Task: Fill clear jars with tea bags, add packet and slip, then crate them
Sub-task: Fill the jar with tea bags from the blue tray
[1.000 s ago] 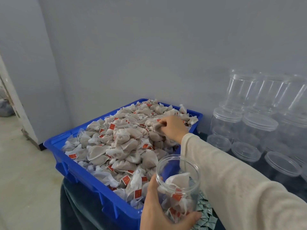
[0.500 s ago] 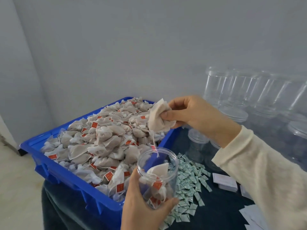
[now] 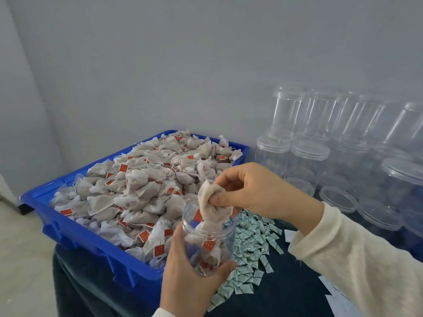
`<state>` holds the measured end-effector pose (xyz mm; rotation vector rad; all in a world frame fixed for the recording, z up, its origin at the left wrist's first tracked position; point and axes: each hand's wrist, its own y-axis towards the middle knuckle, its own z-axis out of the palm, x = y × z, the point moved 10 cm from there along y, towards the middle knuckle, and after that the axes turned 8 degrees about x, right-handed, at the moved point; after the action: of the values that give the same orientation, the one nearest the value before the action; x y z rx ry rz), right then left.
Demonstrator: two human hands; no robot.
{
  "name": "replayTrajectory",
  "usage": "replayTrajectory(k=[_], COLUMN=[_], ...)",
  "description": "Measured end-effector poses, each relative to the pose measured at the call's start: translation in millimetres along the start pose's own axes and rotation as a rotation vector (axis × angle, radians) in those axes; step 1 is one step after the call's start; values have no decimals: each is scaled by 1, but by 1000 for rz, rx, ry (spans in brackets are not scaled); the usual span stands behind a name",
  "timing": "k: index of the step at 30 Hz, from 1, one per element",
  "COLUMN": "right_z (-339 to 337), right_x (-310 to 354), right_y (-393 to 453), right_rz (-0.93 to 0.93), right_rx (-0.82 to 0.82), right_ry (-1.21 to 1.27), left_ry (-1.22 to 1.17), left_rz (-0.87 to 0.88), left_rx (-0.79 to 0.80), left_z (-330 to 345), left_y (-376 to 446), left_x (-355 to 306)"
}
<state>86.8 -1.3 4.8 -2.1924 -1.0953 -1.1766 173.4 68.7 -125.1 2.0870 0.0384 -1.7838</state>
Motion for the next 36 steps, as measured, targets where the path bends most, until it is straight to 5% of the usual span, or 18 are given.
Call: replayTrajectory(k=[9, 18, 23, 28, 36], right_z=[21, 41, 2, -33, -6], right_x=[11, 7, 11, -25, -84], right_y=[4, 14, 40, 94, 170], right_rz=[-62, -83, -111, -57, 45], right_rx=[6, 197, 31, -164, -128], right_ry=[-508, -490, -319, -396, -581], left_ry=[91, 142, 30, 17, 74], left_rz=[12, -38, -17, -56, -124], left_rx=[-39, -15, -23, -11, 19], left_z=[-5, -4, -6, -6, -11], left_y=[-1, 0, -1, -3, -1], left_x=[-3, 5, -2, 2, 8])
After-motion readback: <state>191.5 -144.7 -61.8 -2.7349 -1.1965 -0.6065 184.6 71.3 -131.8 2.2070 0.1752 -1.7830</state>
